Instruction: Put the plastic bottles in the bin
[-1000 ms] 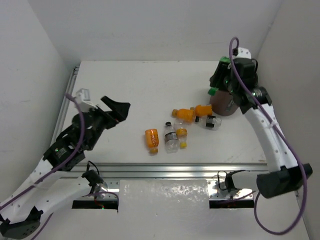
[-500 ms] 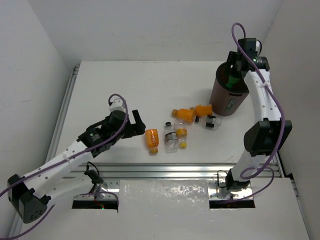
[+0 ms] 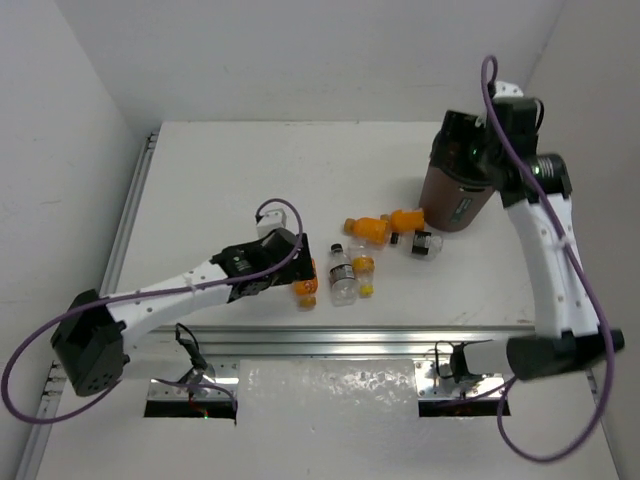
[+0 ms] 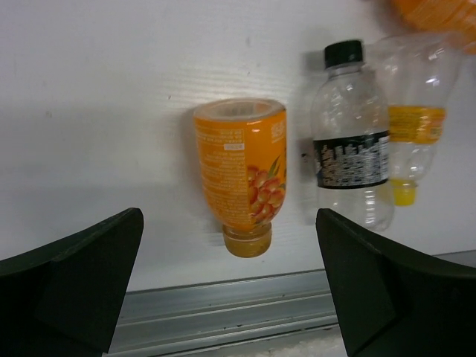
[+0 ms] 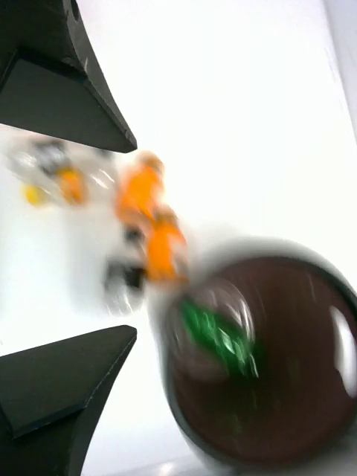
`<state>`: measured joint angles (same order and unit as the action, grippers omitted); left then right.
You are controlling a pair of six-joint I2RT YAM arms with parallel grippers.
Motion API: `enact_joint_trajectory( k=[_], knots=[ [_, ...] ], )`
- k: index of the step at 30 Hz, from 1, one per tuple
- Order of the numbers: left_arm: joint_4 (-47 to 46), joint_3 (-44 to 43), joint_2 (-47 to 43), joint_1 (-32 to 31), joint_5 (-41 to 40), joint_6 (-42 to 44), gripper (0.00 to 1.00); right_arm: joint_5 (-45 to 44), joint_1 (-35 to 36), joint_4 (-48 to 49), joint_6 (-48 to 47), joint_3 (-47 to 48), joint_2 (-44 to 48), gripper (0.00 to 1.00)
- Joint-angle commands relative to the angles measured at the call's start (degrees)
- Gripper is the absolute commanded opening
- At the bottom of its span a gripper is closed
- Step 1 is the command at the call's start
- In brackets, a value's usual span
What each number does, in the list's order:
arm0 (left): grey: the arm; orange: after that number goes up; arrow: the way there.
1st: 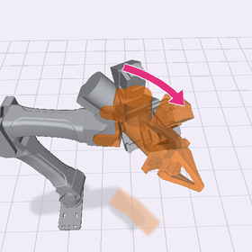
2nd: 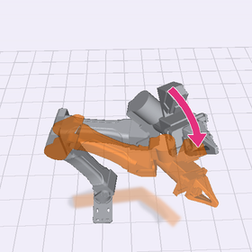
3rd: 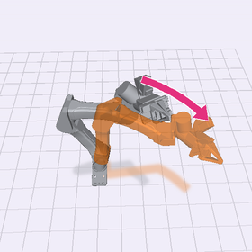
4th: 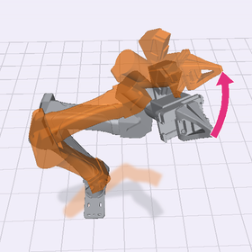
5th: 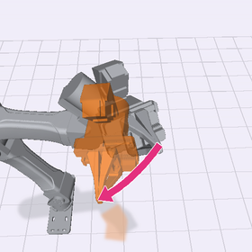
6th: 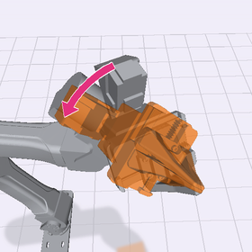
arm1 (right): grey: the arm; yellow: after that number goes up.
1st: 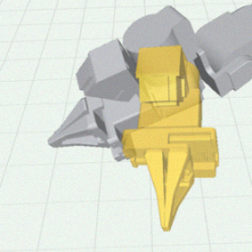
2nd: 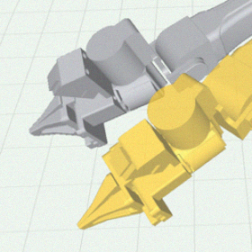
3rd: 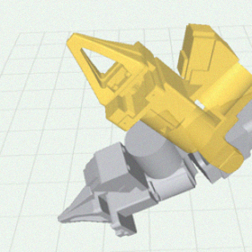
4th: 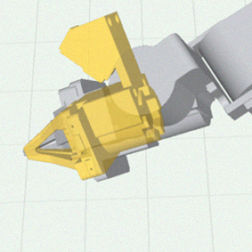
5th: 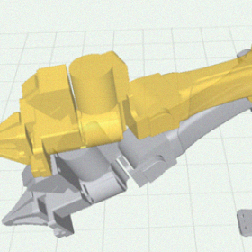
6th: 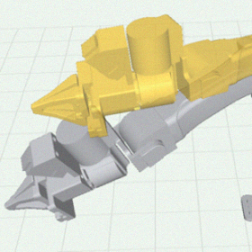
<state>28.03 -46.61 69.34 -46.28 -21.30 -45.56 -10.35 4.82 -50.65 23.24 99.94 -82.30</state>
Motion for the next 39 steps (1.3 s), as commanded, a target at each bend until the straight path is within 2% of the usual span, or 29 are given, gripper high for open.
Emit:
enact_joint_trajectory(
  k=[1, 3, 8, 12, 15, 16, 17, 19, 21, 22, 25, 27, 28, 30, 32, 33, 39],
  knots=[
    [-2.10, -3.91, 6.48, -2.32, -4.71, -3.48, 0.99, 10.07, 5.10, 4.49, 2.59, -13.16, 11.59, 0.99],
    [-1.05, -5.59, 10.87, -3.02, -6.81, -4.53, 0.99, 15.50, 6.77, 6.17, 3.38, -22.62, 15.40, 0.99],
    [-0.60, -7.79, 19.24, -3.03, -10.25, -7.70, 0.99, 21.50, 7.92, 10.39, 3.65, -39.16, 27.09, 0.99],
    [-4.91, -7.79, 23.55, -3.11, -12.01, -8.32, 0.95, 28.53, 8.36, 13.47, 4.44, -45.53, 32.55, 0.99],
    [-7.64, -7.97, 25.49, -3.11, -11.66, -8.05, 0.73, 32.49, 8.71, 14.96, 5.23, -49.30, 35.45, 0.99],
    [-7.55, -8.14, 25.67, -3.03, -11.75, -8.23, 0.49, 34.76, 8.89, 15.58, 5.58, -50.45, 36.24, 0.99],
    [-7.38, -8.23, 25.67, -3.02, -11.66, -8.40, 0.32, 36.00, 8.98, 16.11, 6.11, -52.81, 37.03, 0.99],
    [-6.16, -7.97, 24.36, -3.11, -11.66, -8.67, 0.11, 38.55, 9.77, 18.83, 6.81, -55.45, 39.23, 0.99],
    [-4.75, -7.45, 21.12, -3.11, -12.01, -9.28, 0.07, 44.69, 11.17, 23.55, 7.95, -60.11, 40.37, 0.99],
    [-3.78, -7.27, 19.45, -3.20, -12.01, -9.28, 0.00, 46.45, 12.05, 25.67, 8.74, -61.87, 40.55, 0.98],
    [-4.91, -5.25, 10.67, -3.55, -10.09, -7.36, 0.00, 51.04, 18.36, 37.70, 13.91, -69.43, 40.38, 0.98],
    [-11.90, -1.92, 2.58, -3.73, -5.09, -2.80, 0.00, 47.90, 24.60, 44.28, 15.07, -72.42, 39.24, 0.98],
    [-15.17, -0.34, -0.23, -3.73, 0.67, 0.88, 0.00, 46.49, 26.80, 45.89, 15.51, -72.61, 37.23, 0.98],
    [-23.50, 3.71, -7.27, -3.73, 5.28, 2.75, 0.00, 42.55, 32.60, 50.10, 15.95, -72.17, 34.85, 0.98],
    [-26.96, 6.43, -12.01, -3.73, 10.63, 4.07, 0.00, 40.42, 37.51, 53.45, 16.39, -70.86, 31.25, 0.99],
    [-30.02, 6.79, -13.08, -3.73, 11.53, 4.42, 0.00, 39.02, 38.50, 55.73, 16.57, -70.15, 30.11, 0.99],
    [-35.22, 9.08, -18.36, -3.90, 16.46, 4.43, 0.00, 38.13, 41.23, 66.55, 19.20, -67.16, 24.56, 0.99]
  ],
)
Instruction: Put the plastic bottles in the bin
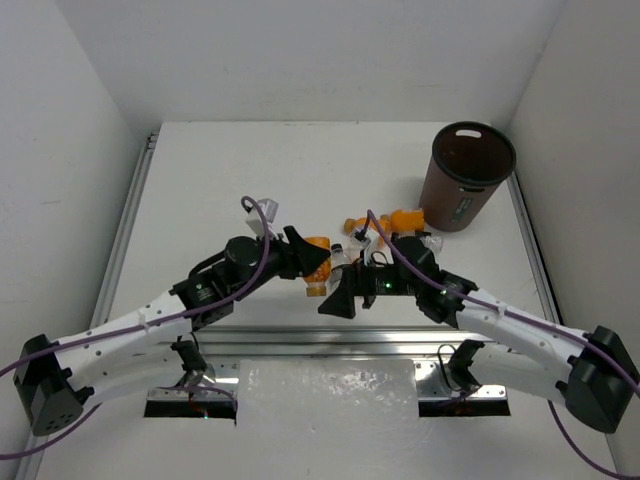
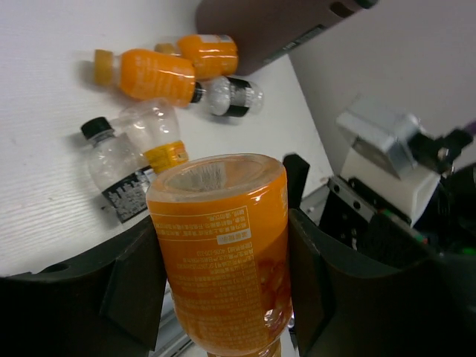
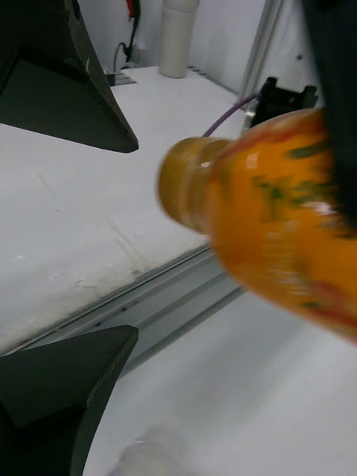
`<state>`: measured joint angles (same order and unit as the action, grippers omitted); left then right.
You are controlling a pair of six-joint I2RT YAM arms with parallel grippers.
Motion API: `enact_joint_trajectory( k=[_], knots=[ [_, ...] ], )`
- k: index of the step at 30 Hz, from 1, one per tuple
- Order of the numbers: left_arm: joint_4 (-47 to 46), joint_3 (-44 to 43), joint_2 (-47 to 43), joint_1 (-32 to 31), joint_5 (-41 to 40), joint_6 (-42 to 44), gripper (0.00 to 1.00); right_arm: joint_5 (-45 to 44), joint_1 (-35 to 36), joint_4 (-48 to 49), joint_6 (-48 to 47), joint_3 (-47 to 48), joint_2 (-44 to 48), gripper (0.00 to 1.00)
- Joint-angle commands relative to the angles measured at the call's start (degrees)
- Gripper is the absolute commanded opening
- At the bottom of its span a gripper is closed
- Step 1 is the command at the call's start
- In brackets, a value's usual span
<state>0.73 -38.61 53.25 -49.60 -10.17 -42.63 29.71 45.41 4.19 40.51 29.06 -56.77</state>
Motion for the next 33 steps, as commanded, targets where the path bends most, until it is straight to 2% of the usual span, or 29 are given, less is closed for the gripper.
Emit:
enact_joint_trajectory(
  k=[1, 6, 9, 10, 12, 13, 14, 15, 16, 17, 19, 20, 21, 22, 24, 25, 27, 28, 29, 30, 31, 33],
  knots=[
    [-8.72, 1.52, -2.89, -0.58, 6.30, 1.24, 0.00, -2.46, 0.73, 12.24, 2.72, 4.86, -1.75, 0.99],
    [-16.19, 6.70, -6.58, -0.58, 7.63, -0.70, 0.00, -1.15, 1.52, 19.36, 6.68, 6.97, -8.08, 0.98],
    [-18.65, 8.55, -7.99, -0.58, 7.10, -1.75, 0.00, -1.32, 1.88, 22.17, 9.58, 7.59, -10.10, 0.93],
    [-19.10, 9.07, -8.51, -0.58, 7.10, -2.19, 0.00, -1.59, 1.96, 22.70, 9.85, 7.68, -10.29, 0.73],
    [-20.07, 9.25, -8.61, -0.58, 7.36, -2.46, 0.00, -2.73, 1.97, 24.11, 10.46, 7.42, -10.03, 0.55],
    [-20.33, 9.17, -8.69, -0.58, 7.71, -2.54, 0.01, -2.99, 1.97, 24.64, 10.64, 7.15, -9.94, 0.28],
    [-20.68, 9.08, -8.69, -0.58, 7.80, -2.54, 0.21, -3.60, 2.05, 25.34, 10.64, 6.98, -9.59, 0.06],
    [-20.68, 9.17, -8.78, -0.58, 7.80, -2.37, 0.36, -4.31, 1.97, 25.35, 10.81, 6.28, -8.45, 0.00],
    [-20.42, 8.73, -9.13, -0.58, 6.84, -2.11, 0.54, -4.92, 1.97, 25.61, 10.82, 5.84, -7.92, 0.00],
    [-18.07, 8.12, -9.31, -0.58, 5.88, -2.19, 0.82, -6.06, 1.97, 24.91, 10.56, 5.57, -7.22, 0.00],
    [-13.42, 4.87, -9.40, -0.58, 0.09, -1.58, 0.92, -7.65, 1.97, 22.20, 8.45, 5.66, -4.93, 0.00],
    [-6.08, 2.86, -9.31, -0.49, -2.72, -1.58, 0.95, -8.52, 1.97, 17.74, 7.49, 5.92, -4.14, 0.00],
    [-1.57, -1.60, -8.96, -0.49, -10.05, -2.71, 0.96, -12.27, 1.88, 14.74, 4.87, 7.23, -3.35, 0.00],
    [9.87, -4.08, -8.61, -0.49, -14.74, -4.02, 0.99, -14.92, 1.79, 7.14, 3.36, 8.28, -1.69, 0.00],
    [19.52, -12.08, -7.38, -0.49, -25.88, -6.76, 1.00, -24.93, 0.92, -1.68, -0.51, 12.94, -0.45, 0.00],
    [28.27, -14.54, -6.85, -0.41, -29.17, -7.63, 1.00, -27.75, -0.13, -10.69, -1.48, 14.87, 0.25, 0.00],
    [34.92, -20.17, -5.45, -0.41, -34.62, -7.56, 1.00, -32.41, -5.99, -19.52, -4.11, 22.68, 0.26, 0.00],
    [38.87, -21.23, -5.09, -0.41, -35.35, -6.60, 1.00, -33.05, -8.56, -26.70, -5.08, 25.23, -0.52, 0.00],
    [40.65, -22.64, -4.57, -0.41, -35.96, -5.80, 1.00, -33.58, -11.63, -30.17, -7.35, 30.65, -1.23, 0.00],
    [42.67, -22.74, -4.13, -0.41, -36.06, -5.10, 1.00, -35.32, -17.66, -32.99, -8.60, 33.32, -2.19, 0.00],
    [42.77, -22.56, -4.04, -0.32, -35.53, -4.05, 1.00, -35.25, -20.77, -37.10, -9.65, 35.69, -4.64, 0.00],
    [42.69, -20.98, -4.12, -0.32, -33.43, -2.02, 1.00, -33.15, -30.06, -39.51, -12.82, 41.94, -7.11, 0.00]
  ],
)
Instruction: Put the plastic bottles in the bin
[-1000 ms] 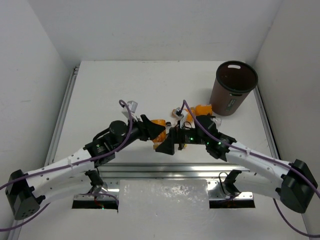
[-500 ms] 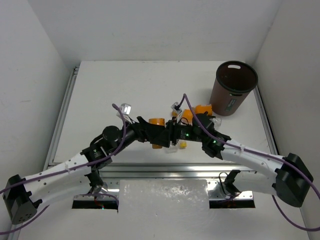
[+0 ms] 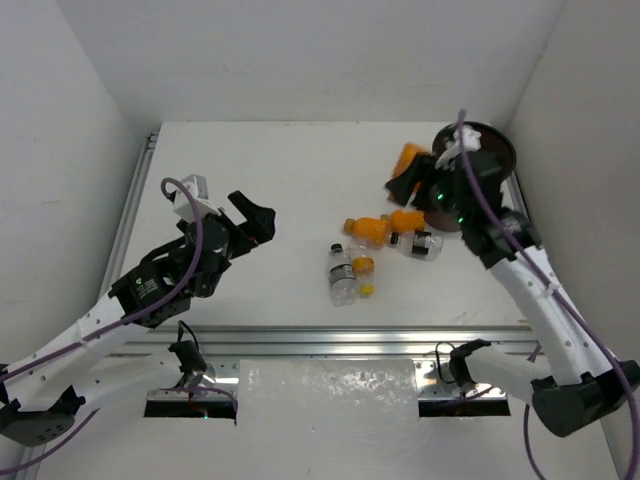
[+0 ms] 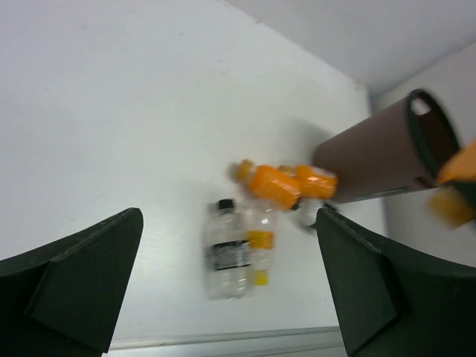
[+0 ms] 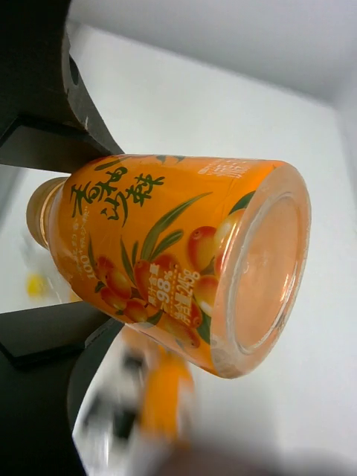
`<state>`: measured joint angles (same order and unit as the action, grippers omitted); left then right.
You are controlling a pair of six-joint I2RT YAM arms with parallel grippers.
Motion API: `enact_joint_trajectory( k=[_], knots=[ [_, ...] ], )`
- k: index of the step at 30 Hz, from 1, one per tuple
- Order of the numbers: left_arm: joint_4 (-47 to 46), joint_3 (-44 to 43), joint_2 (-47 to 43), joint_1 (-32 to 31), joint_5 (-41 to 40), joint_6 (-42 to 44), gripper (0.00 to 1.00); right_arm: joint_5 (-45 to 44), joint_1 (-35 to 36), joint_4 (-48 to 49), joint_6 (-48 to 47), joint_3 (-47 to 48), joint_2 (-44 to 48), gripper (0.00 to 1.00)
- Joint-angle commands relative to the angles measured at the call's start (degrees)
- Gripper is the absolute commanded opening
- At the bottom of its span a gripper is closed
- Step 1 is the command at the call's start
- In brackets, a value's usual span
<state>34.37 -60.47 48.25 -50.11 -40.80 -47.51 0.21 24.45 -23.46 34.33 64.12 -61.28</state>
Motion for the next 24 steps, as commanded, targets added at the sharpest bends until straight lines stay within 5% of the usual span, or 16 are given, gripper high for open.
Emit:
enact_joint_trajectory(
  k=[1, 8, 13, 14, 16, 19, 24],
  knots=[
    [8.96, 1.40, 0.79, 0.19, -2.19, 3.03, 1.00, -3.20, -11.33, -12.91, -7.25, 8.55, -3.84, 0.00],
    [8.69, 3.25, 0.44, 0.19, 3.96, 6.37, 0.99, -7.15, -27.05, -17.67, -9.54, 24.02, -20.00, 0.00],
    [5.80, 6.23, 1.67, 0.19, 6.95, 9.18, 0.99, -8.03, -30.86, -16.96, -7.88, 30.16, -25.81, 0.13],
    [5.10, 6.76, 2.28, 0.19, 8.52, 9.27, 0.99, -7.86, -31.30, -17.66, -7.87, 31.76, -26.95, 0.22],
    [2.73, 7.81, 3.34, 0.10, 10.20, 9.19, 0.99, -8.56, -31.39, -20.74, -7.35, 36.92, -30.56, 0.77],
    [-0.34, 8.43, 6.41, 0.10, 12.49, 8.13, 0.99, -7.16, -31.39, -22.24, -6.99, 40.03, -31.80, 0.99],
    [-9.40, 9.67, 13.79, 0.01, 16.19, 6.56, 0.99, -3.89, -26.84, -27.33, -8.92, 41.62, -25.33, 0.99]
  ],
)
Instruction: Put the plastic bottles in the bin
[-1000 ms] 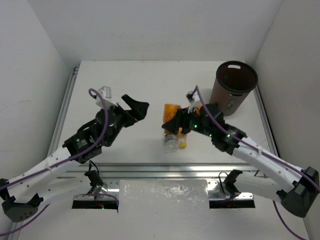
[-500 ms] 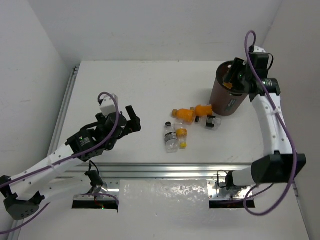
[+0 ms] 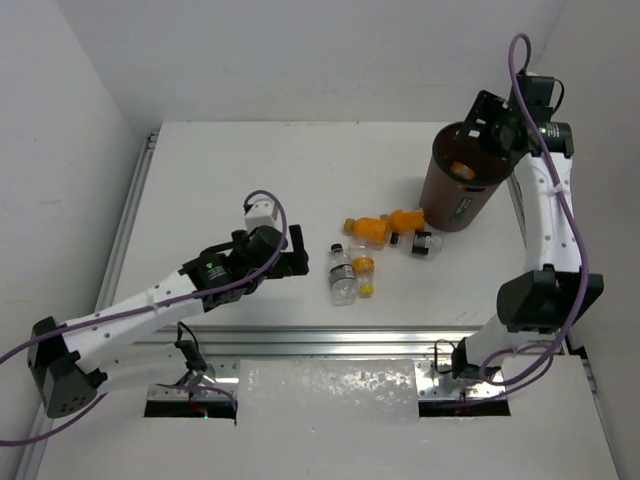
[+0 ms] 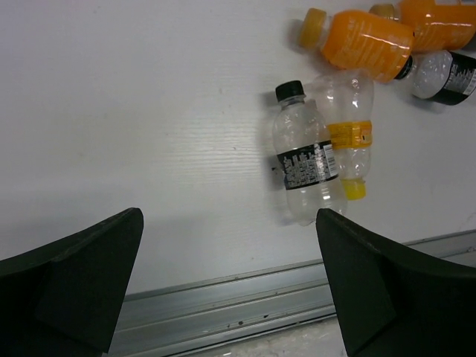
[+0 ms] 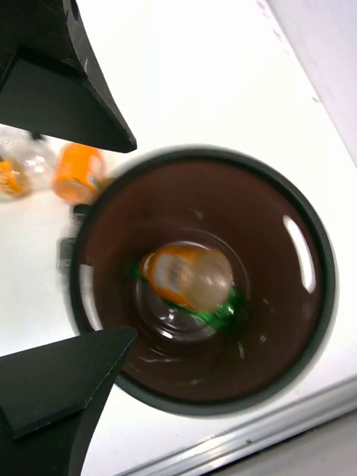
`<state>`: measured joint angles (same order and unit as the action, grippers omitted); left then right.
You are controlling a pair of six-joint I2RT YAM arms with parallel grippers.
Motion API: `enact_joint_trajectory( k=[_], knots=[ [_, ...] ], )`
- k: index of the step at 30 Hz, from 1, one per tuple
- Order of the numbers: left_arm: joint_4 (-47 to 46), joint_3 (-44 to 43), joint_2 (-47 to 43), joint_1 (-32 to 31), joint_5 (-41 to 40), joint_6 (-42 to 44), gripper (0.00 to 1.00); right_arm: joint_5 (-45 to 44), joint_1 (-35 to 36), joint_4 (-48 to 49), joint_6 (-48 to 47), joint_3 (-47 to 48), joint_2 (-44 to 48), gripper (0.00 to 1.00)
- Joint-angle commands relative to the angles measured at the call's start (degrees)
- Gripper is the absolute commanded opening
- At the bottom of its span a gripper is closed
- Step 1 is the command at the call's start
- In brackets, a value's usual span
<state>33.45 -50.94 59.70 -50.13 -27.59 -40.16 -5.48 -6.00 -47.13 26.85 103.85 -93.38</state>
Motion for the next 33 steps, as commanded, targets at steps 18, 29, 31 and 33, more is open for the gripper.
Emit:
enact_joint_trajectory(
  k=[18, 29, 31, 33],
  knots=[
    [-17.36, -12.87, 33.28, -2.34, 5.09, -15.47, 0.97, 5.39, 19.62, 8.90, 3.74, -57.97, 47.50, 0.99],
    [-14.38, -16.13, 45.15, -3.04, 4.74, -18.72, 0.79, 6.53, 19.62, 8.02, 3.38, -61.22, 52.60, 0.99],
    [-14.29, -15.86, 45.59, -3.31, 4.57, -18.99, 0.77, 7.05, 19.62, 7.94, 3.47, -61.40, 52.78, 0.99],
    [-13.16, -15.07, 45.86, -3.31, 4.39, -19.60, 0.63, 8.54, 19.62, 8.55, 3.82, -62.01, 53.13, 0.99]
  ],
)
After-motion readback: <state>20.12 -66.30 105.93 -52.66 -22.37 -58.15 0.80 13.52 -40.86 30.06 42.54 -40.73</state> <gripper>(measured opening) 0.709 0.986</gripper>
